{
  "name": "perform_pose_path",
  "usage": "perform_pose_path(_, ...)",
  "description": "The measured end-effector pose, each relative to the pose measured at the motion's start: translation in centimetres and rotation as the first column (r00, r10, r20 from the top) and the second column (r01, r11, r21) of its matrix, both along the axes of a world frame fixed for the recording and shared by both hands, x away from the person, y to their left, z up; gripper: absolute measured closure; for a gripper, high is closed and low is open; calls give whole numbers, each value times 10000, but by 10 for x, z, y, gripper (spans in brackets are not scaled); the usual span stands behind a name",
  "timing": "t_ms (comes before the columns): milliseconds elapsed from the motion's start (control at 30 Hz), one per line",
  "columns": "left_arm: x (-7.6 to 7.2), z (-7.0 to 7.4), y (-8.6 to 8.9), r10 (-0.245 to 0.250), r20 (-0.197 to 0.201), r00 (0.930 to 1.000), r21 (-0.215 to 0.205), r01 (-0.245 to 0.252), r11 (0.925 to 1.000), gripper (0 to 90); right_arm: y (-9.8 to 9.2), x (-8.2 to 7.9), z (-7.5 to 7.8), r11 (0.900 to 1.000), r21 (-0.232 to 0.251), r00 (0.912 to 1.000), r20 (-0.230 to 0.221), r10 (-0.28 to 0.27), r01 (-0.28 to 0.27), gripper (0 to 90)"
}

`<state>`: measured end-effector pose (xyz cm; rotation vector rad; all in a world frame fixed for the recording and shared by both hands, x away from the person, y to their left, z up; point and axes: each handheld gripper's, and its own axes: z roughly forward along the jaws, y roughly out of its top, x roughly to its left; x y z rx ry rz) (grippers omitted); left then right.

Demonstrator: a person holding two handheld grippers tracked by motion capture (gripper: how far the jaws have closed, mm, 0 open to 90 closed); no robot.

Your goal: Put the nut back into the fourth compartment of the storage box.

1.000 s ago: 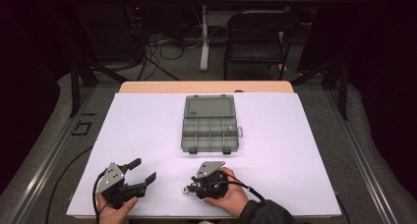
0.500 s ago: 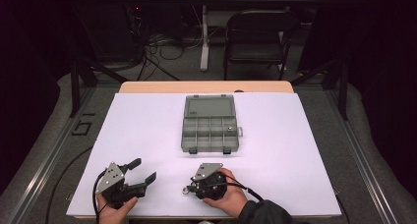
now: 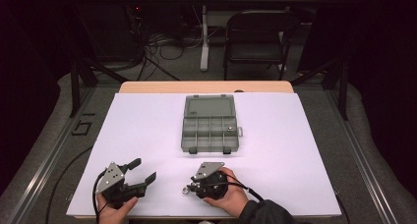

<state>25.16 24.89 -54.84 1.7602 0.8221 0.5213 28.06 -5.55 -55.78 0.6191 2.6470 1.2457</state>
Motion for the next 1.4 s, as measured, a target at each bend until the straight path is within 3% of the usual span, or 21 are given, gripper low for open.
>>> perform_pose_path(700,0,0,0,9,-56,10000,35,-9,10000,237,-22,13,29,9981,349,9987,92,-511,507,680)
perform_pose_path(1400,1,-1,0,39,-81,10000,-1,-39,10000,237,-65,37,60,9829,650,9842,281,-1746,1725,680)
